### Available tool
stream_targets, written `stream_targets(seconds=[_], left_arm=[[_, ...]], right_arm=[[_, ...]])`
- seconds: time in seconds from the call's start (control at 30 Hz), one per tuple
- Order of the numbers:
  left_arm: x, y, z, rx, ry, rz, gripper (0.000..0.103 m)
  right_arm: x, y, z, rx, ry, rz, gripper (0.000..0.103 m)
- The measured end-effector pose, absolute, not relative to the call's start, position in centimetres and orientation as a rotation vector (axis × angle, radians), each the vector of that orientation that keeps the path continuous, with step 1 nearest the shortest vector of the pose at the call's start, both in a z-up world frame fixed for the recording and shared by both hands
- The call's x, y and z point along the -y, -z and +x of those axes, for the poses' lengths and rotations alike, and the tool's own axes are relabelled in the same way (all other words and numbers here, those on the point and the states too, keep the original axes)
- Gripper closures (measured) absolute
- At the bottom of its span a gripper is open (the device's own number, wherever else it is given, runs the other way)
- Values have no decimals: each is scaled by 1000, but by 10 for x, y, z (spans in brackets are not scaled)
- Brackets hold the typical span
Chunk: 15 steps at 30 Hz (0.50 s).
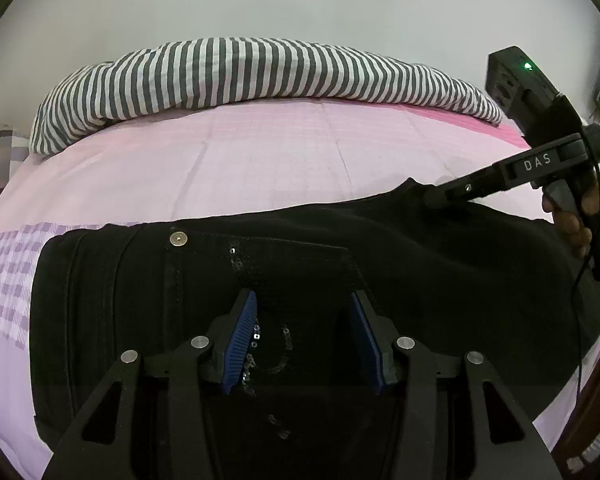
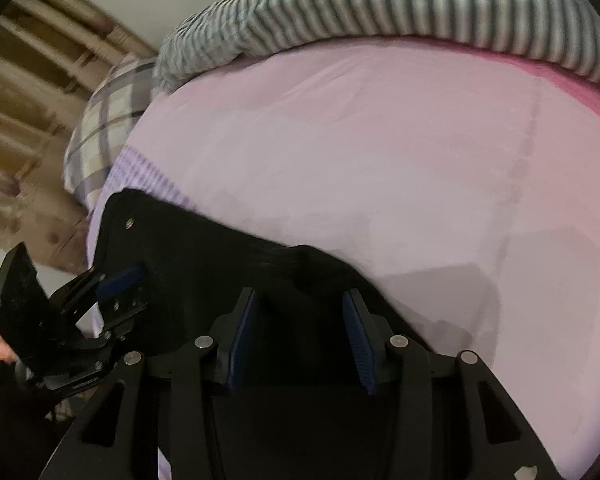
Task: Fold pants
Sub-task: 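Move both grippers to the folded pants edge and close them on it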
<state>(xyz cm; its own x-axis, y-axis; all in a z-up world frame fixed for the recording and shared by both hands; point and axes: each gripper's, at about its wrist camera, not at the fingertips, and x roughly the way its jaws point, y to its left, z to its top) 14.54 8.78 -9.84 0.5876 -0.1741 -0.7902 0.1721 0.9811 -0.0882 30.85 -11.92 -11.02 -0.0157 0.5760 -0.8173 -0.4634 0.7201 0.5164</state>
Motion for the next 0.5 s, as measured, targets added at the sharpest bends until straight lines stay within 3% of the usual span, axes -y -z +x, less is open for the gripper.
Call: stream_targets(seconds=[0.1, 0.17, 0.27, 0.5], left_arm=[[-87, 99, 145, -914, 207, 8, 53], [-87, 100, 147, -909, 209, 20, 53], [-88, 97, 146, -906, 205, 21, 53], [-107, 88, 155, -874, 165, 3, 51]], right_arm=[[102, 113, 307, -1348, -867, 65, 61], [102, 113, 310, -1346, -887, 115, 78], [103, 110, 318, -1328, -865, 181, 92], [108, 98, 325, -1283, -829, 182, 95]])
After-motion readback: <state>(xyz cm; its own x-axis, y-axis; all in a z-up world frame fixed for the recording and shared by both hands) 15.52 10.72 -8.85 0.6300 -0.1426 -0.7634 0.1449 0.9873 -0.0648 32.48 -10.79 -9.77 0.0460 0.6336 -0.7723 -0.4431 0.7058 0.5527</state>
